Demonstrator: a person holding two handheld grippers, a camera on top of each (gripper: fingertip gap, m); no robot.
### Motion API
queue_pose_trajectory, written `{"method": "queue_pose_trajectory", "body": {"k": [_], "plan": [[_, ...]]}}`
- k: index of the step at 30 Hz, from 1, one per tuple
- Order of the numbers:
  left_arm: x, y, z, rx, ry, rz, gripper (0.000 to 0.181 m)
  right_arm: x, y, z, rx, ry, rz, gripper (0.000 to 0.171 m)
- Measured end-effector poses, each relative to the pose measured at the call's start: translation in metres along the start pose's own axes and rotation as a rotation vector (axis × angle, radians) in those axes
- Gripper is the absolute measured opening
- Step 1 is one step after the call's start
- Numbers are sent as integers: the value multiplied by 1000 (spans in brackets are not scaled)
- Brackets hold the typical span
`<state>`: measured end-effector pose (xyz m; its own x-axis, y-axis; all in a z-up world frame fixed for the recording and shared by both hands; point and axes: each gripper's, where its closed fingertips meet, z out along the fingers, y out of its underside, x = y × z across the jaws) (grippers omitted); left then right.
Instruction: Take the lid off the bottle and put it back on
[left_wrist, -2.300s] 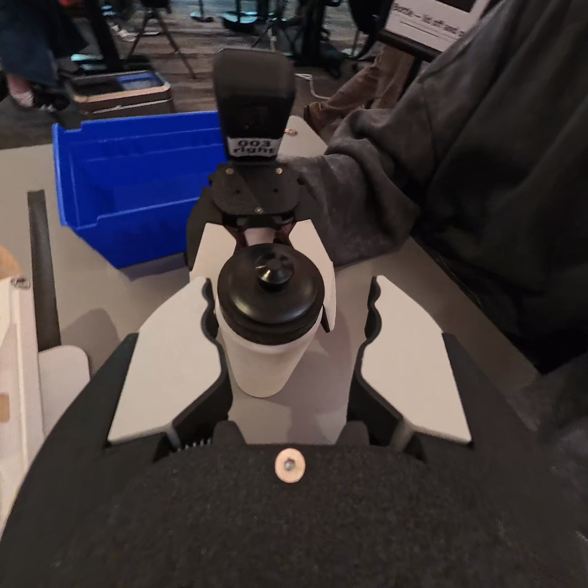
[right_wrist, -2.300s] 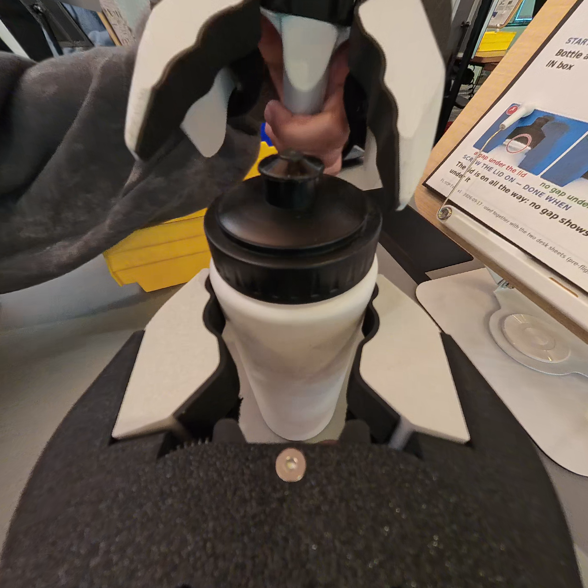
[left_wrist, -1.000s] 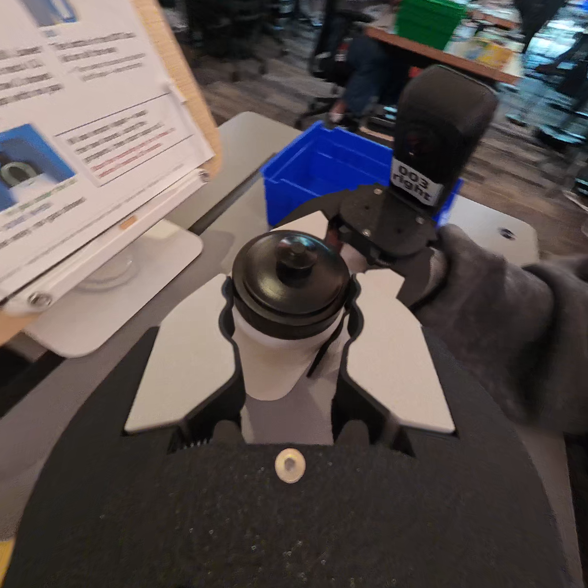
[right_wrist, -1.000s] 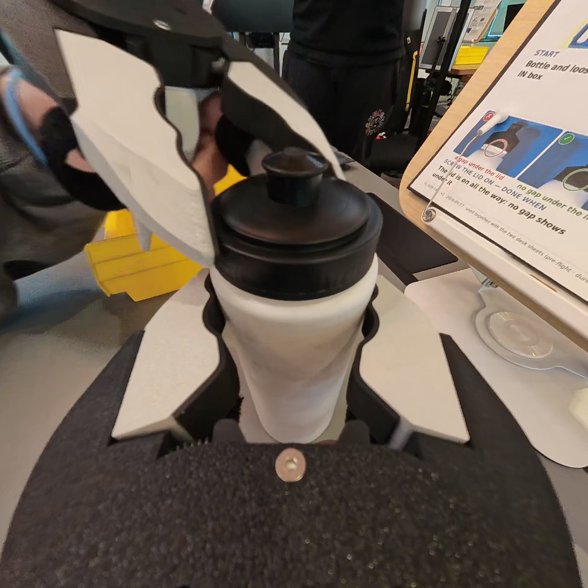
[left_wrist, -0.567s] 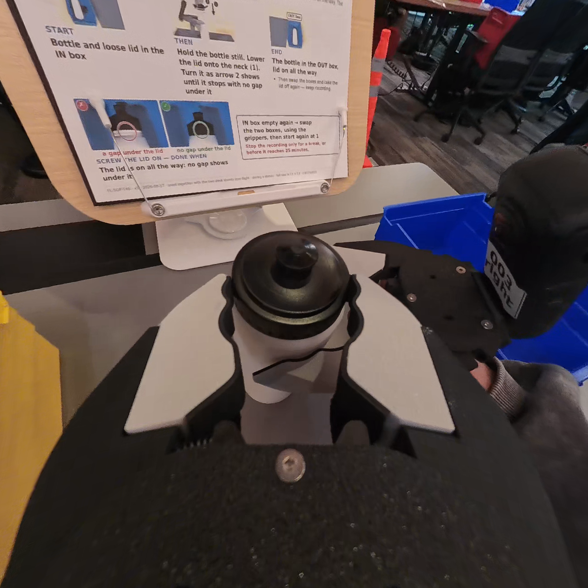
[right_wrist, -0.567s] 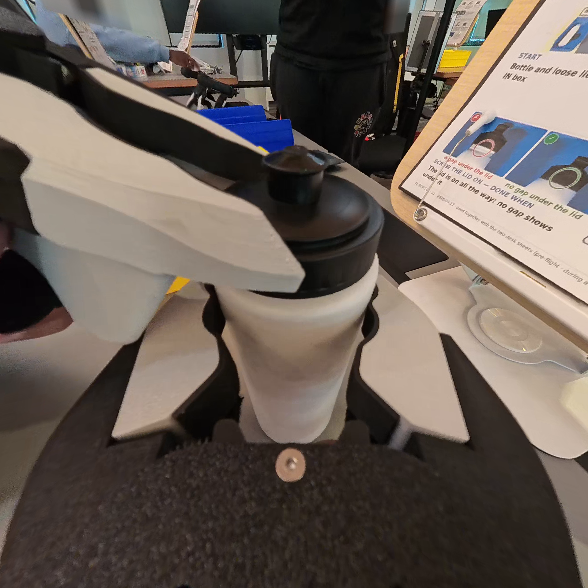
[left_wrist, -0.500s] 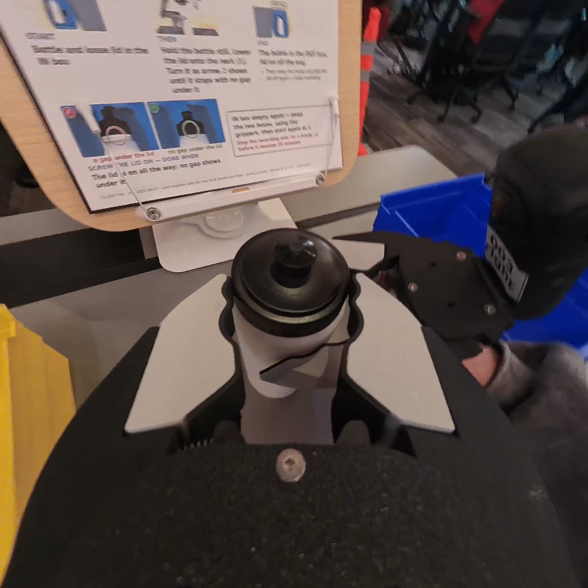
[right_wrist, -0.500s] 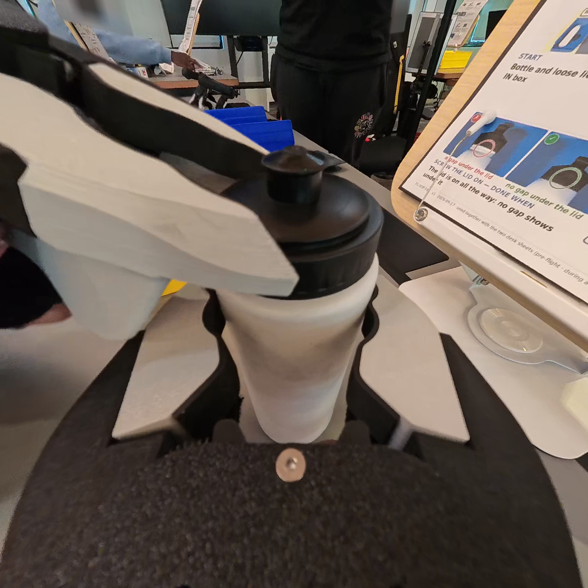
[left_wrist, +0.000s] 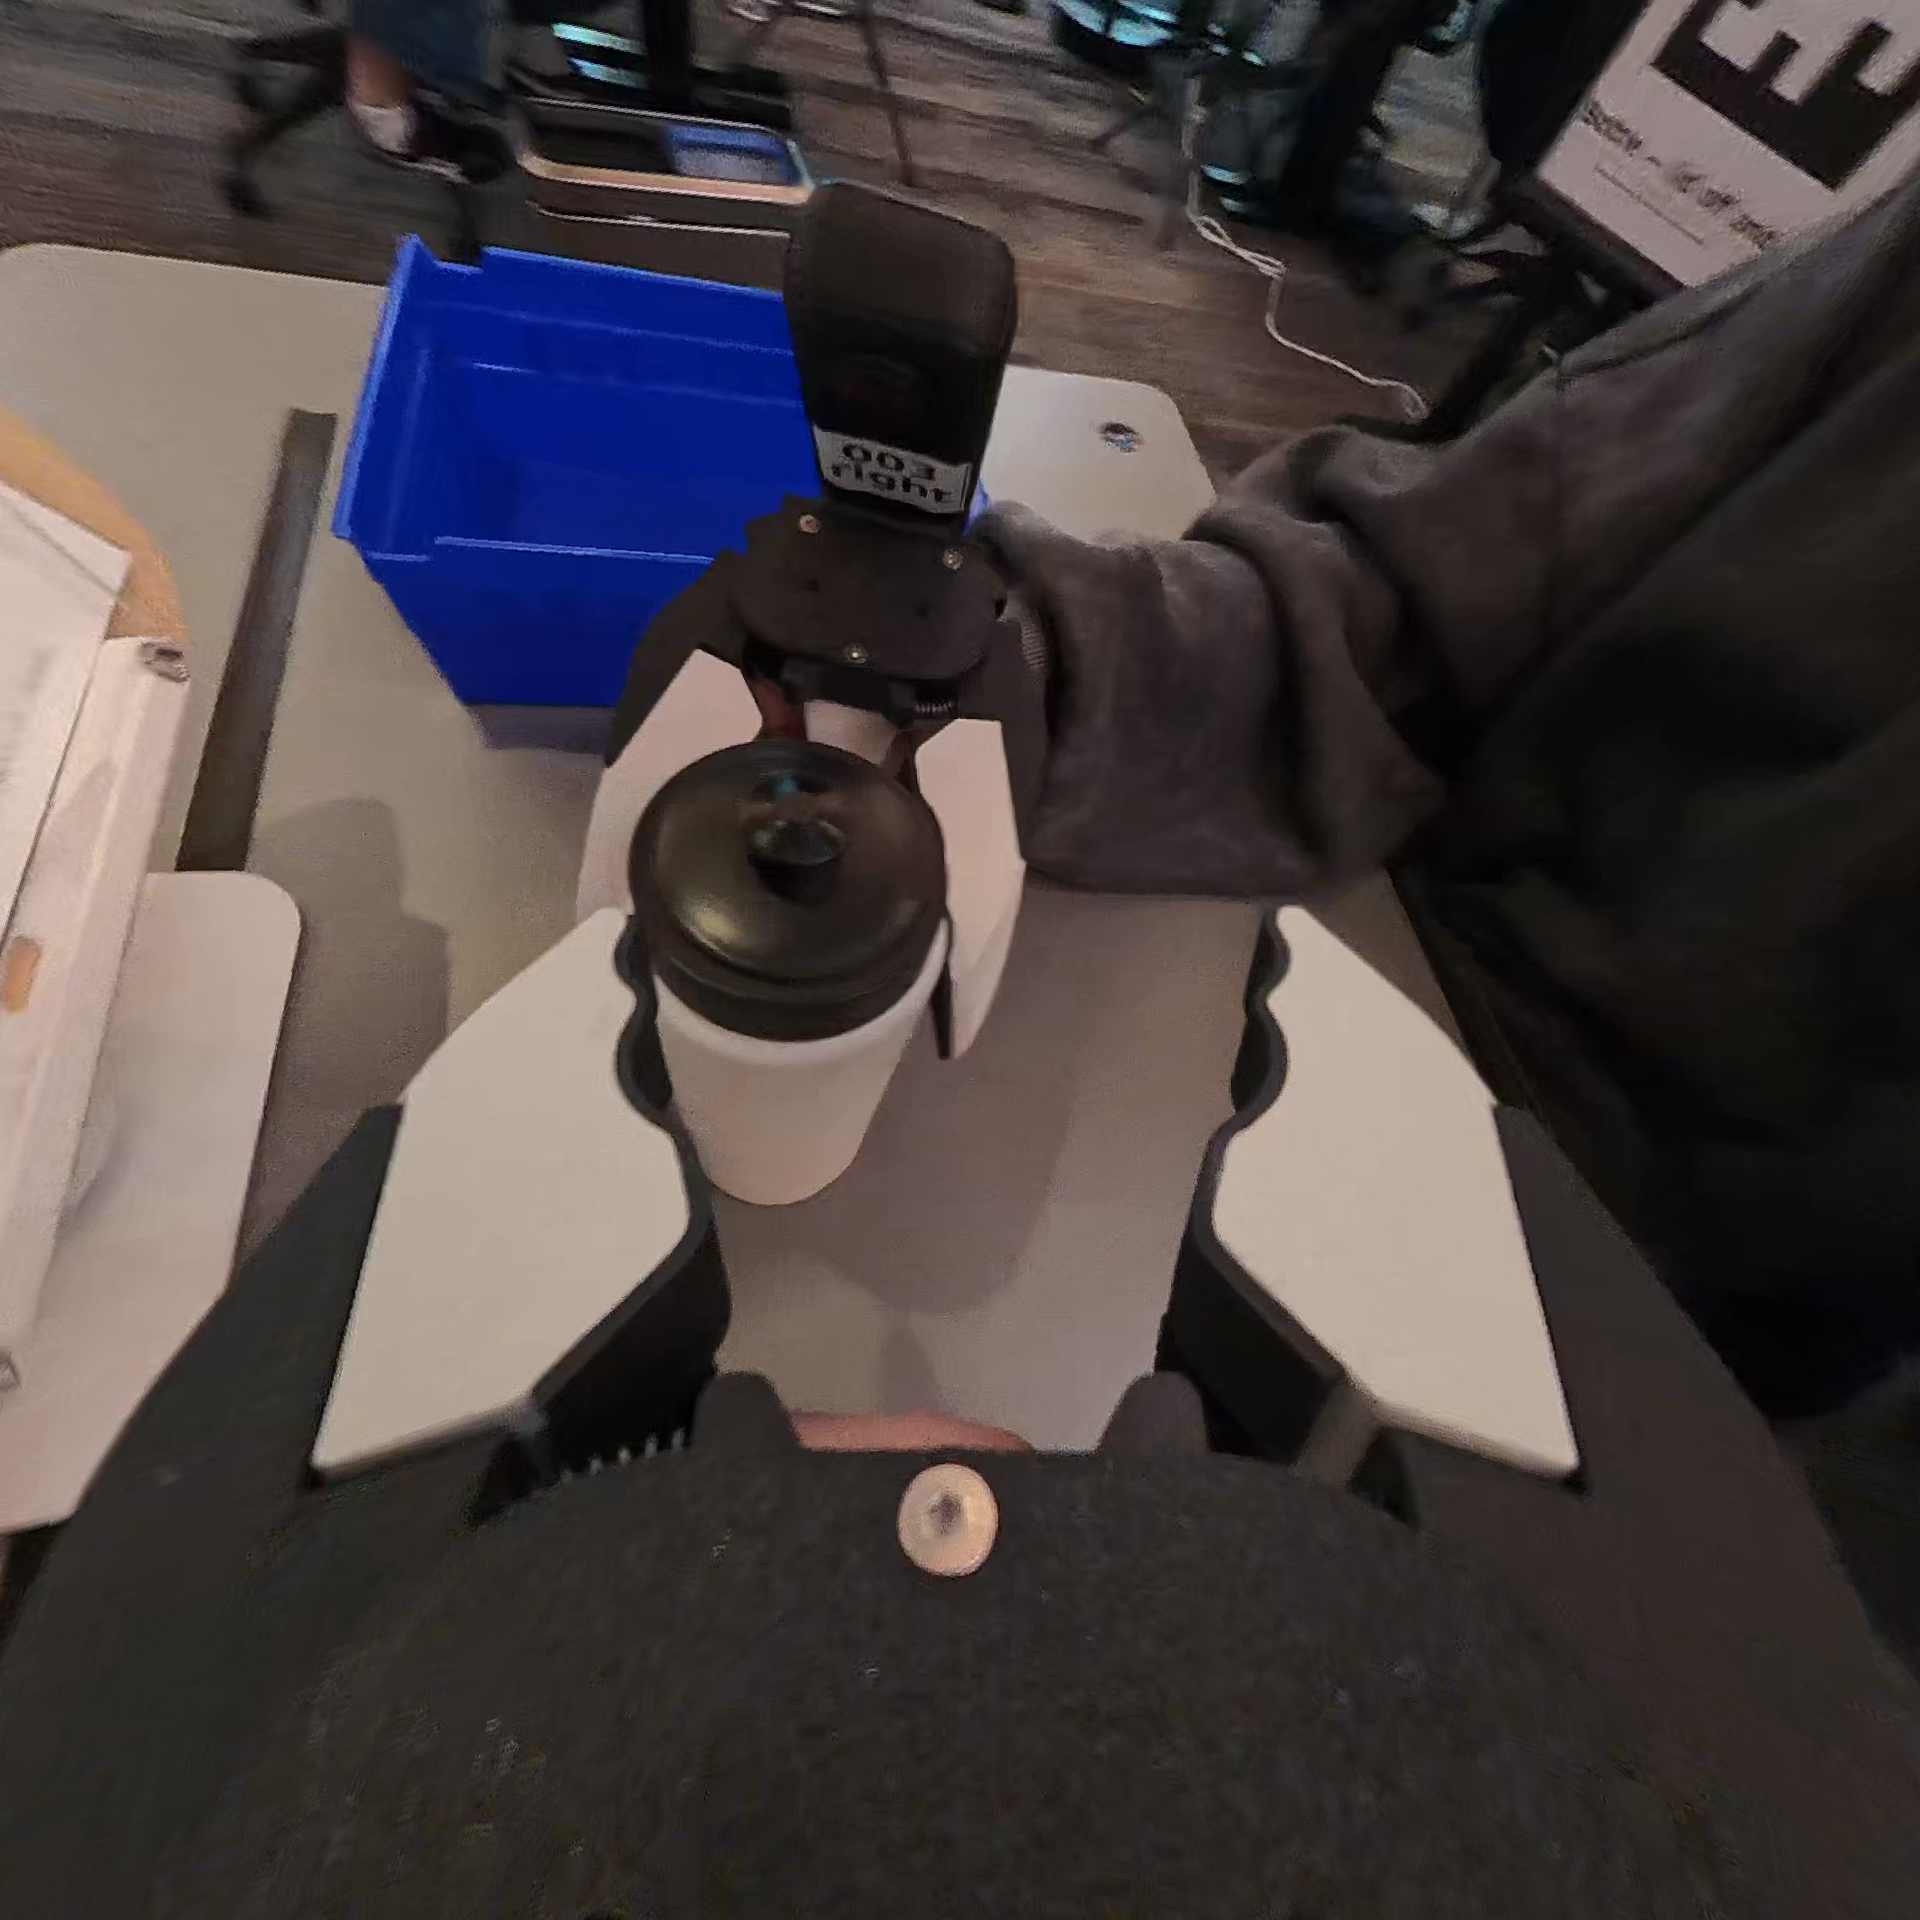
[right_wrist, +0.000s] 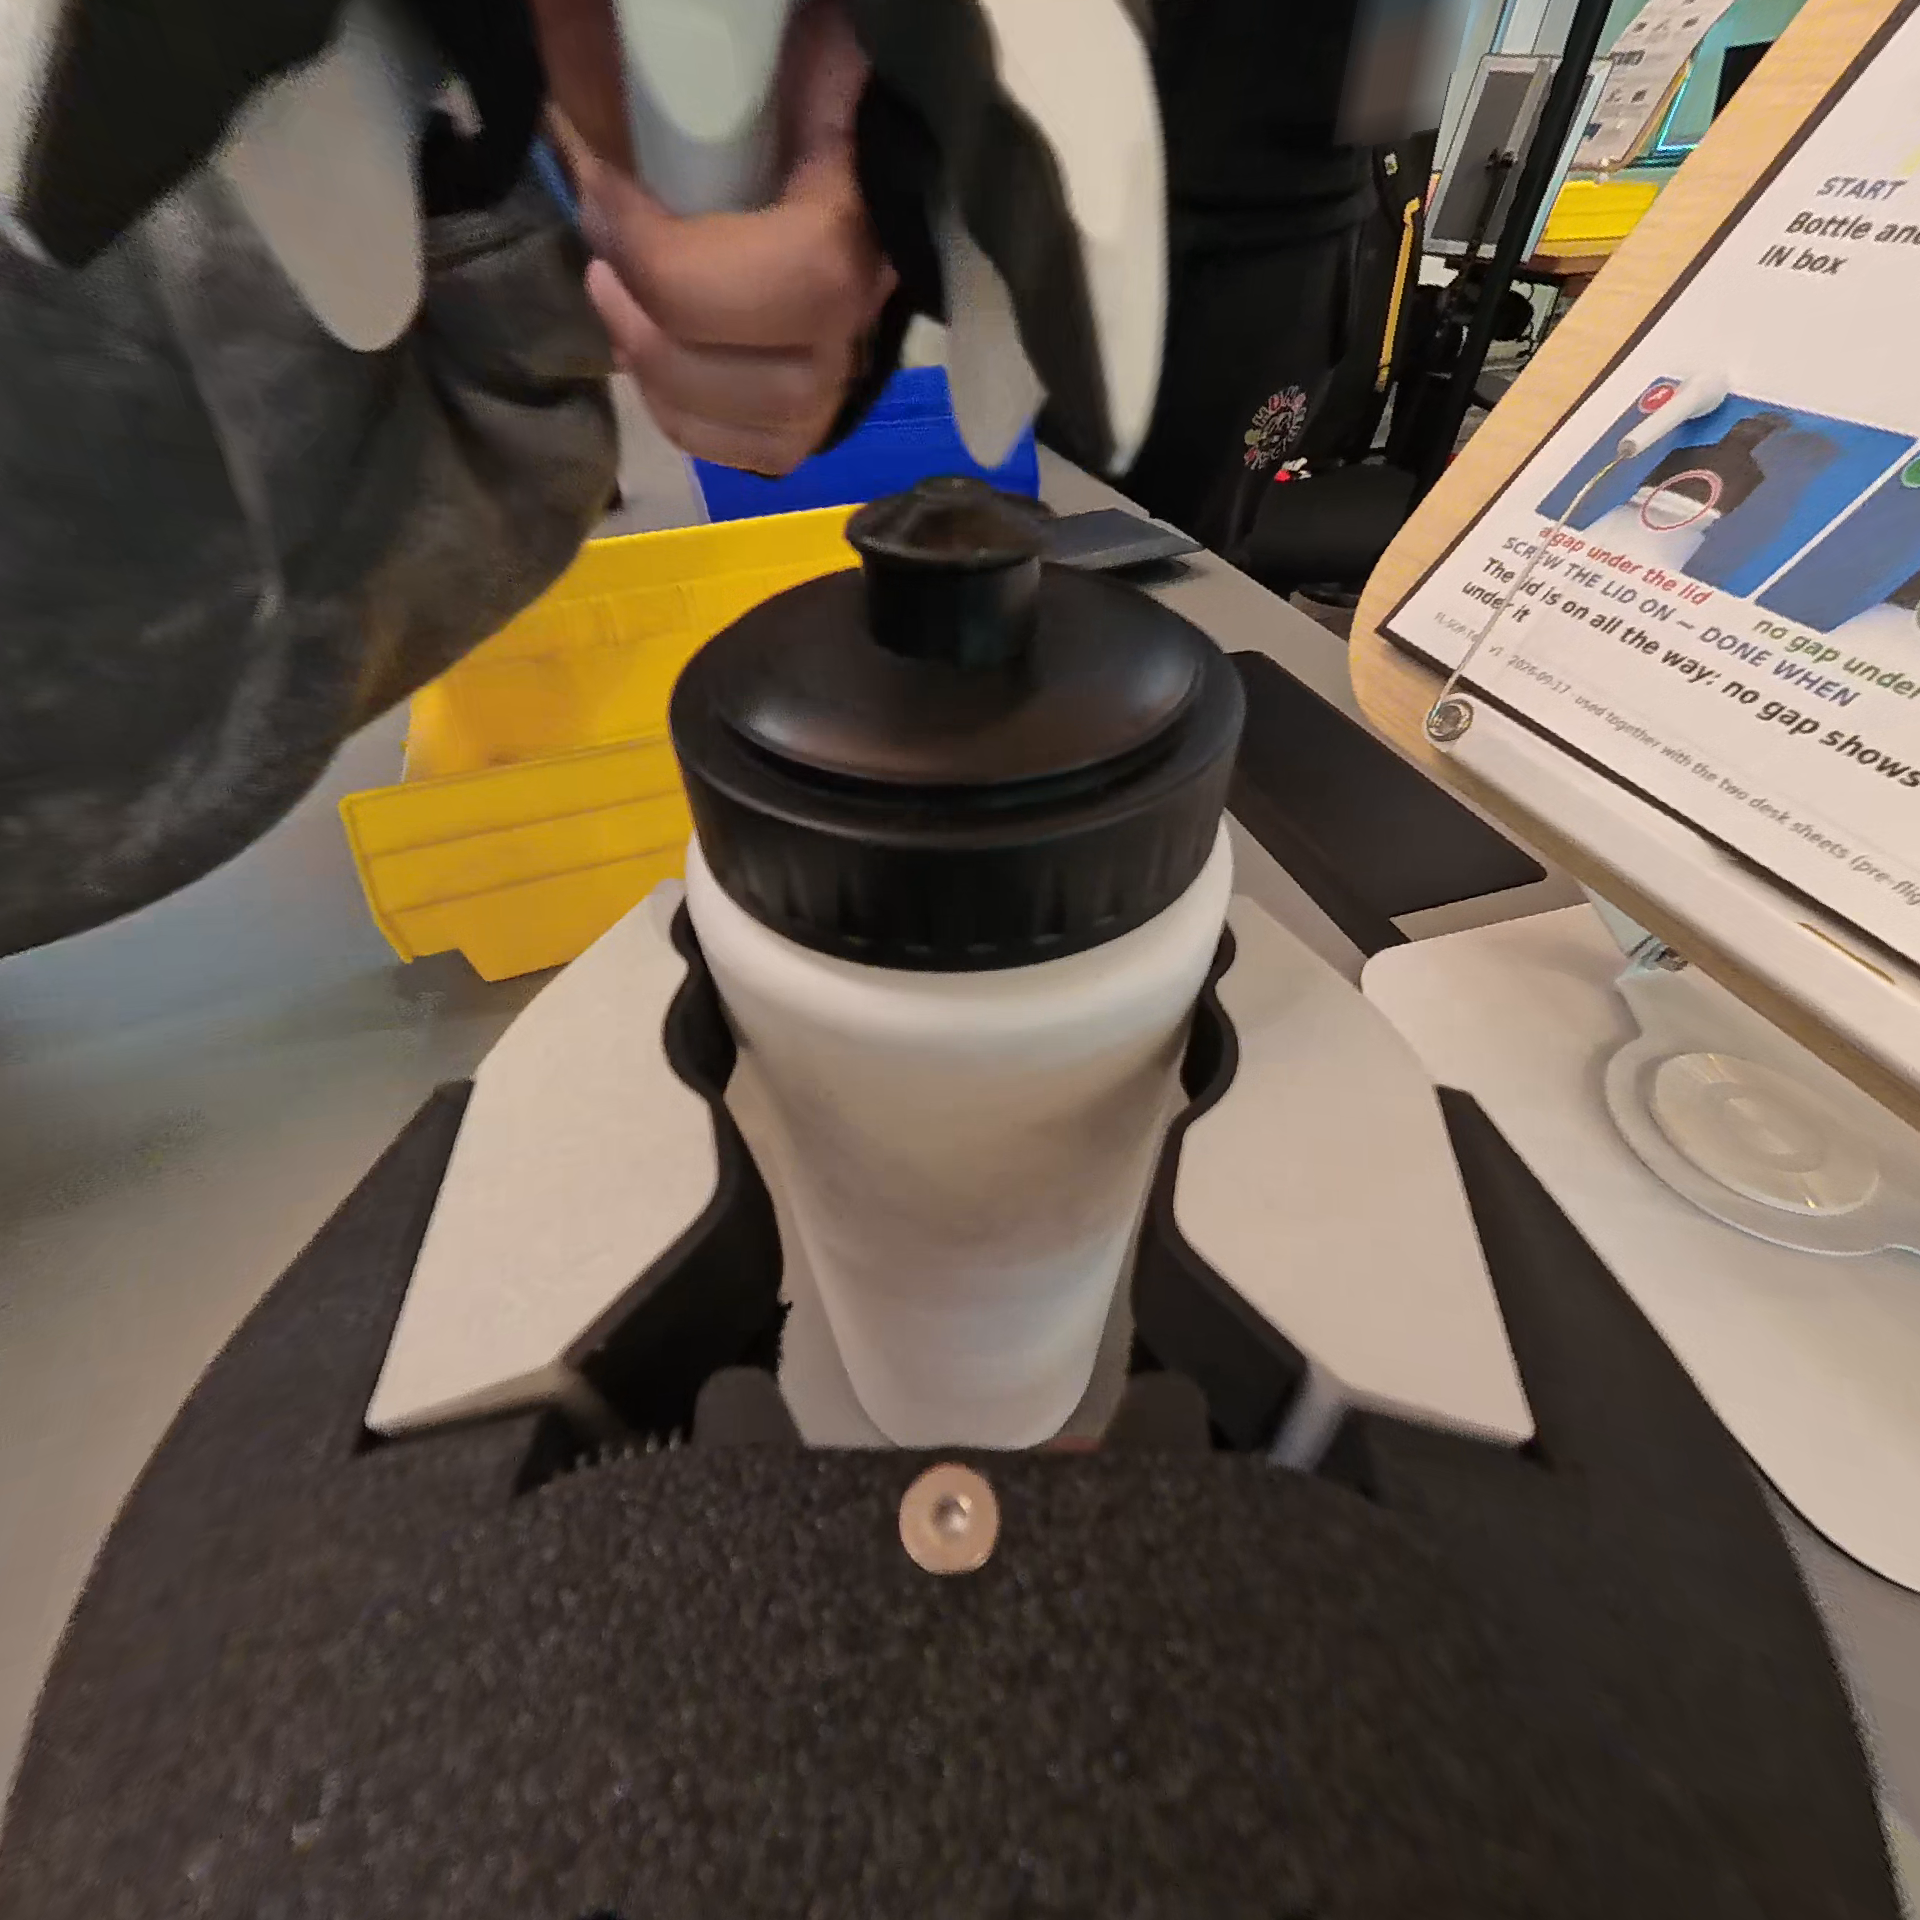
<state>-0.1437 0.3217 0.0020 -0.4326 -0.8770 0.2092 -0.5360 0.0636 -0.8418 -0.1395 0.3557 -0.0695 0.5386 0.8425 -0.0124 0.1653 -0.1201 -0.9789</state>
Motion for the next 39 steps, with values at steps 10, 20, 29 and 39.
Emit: {"method": "queue_pose_trajectory", "body": {"k": [10, 20, 29, 39], "plan": [[-27, 5, 33, 105, 280, 180, 88, 2, -1, 1, 22, -5, 20, 87], [-34, 4, 35, 199, 195, 168, 73, 4, 0, 1, 15, 13, 20, 87], [-43, 5, 33, 209, -338, -75, 72, 7, 0, 2, 15, 61, 9, 87], [-55, 6, 26, 288, -1013, -456, 73, 10, -1, 4, 18, 101, 9, 87]]}}
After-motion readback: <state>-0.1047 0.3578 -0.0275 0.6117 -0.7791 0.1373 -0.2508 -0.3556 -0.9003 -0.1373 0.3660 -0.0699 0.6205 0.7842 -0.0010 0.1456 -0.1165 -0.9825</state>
